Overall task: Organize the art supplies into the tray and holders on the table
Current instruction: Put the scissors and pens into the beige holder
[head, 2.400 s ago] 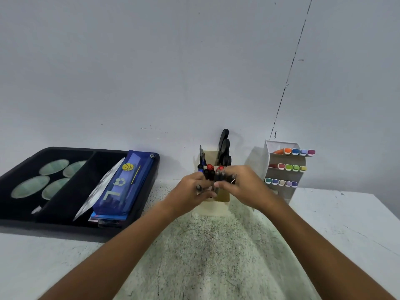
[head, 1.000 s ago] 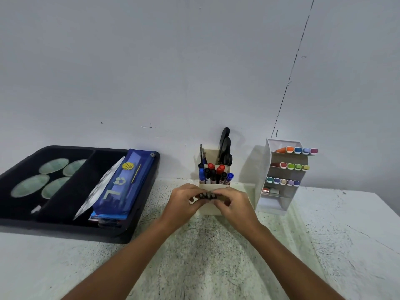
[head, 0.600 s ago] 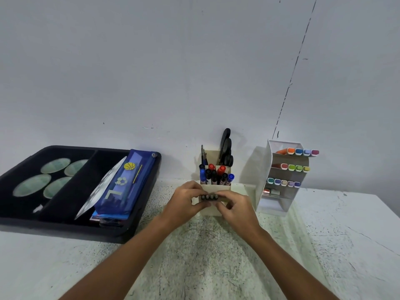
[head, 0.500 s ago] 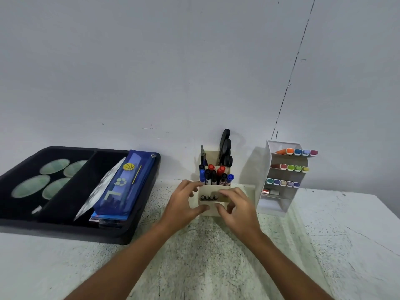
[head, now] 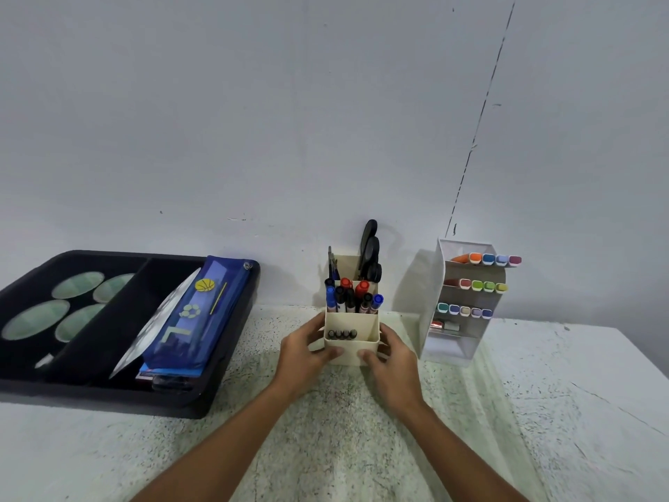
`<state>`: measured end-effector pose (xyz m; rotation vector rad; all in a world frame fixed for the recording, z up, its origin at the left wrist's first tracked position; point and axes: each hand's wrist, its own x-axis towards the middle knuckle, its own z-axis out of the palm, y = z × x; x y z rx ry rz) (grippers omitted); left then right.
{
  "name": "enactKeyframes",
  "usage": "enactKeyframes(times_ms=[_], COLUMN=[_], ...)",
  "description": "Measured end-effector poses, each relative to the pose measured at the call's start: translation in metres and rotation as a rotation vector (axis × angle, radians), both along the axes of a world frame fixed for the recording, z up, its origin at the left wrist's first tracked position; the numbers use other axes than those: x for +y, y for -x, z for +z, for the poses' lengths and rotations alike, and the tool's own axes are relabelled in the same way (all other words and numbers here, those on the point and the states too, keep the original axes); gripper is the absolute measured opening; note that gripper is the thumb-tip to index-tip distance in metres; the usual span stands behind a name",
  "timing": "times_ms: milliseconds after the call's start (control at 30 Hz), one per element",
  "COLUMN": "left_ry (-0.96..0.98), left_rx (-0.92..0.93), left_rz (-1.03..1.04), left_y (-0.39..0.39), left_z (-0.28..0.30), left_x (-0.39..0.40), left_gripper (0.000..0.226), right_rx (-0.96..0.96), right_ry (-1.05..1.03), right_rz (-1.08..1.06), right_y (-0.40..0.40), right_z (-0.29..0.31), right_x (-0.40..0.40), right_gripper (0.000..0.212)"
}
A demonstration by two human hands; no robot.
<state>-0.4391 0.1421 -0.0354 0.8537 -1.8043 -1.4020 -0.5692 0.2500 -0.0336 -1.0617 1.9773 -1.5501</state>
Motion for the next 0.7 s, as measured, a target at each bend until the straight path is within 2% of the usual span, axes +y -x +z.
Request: enactKeyframes(times_ms=[400,533,600,700], left_ry=[-0.012,0.013,0.008,-0.057], left_rx=[-0.023,-0.007,0.039,0.11], left_rz=[0.018,0.078,0.123,0.172], left_y=[0.009,0.011,0.012,0.026], left_z=[0.001,-0.01,-0.016,-0.021], left_x=[-0.005,0.006,0.016,0.033], left_gripper=[0.066,0.064,0.073,0.103], right_rx=[0.023,0.175,0.299,0.325], right_ry=[-0.07,-0.008,0.115,0.235], right_rz=[-0.035,-0.145,-0.266,-0.506], right_y=[0.008,0.011,0.013,0.024], right_z=[-0.001,-0.001,-0.002,-0.006], right_x=[-0.005,0.014,0.027,0.047], right_gripper=[0.049,0.037,0.031,0.049])
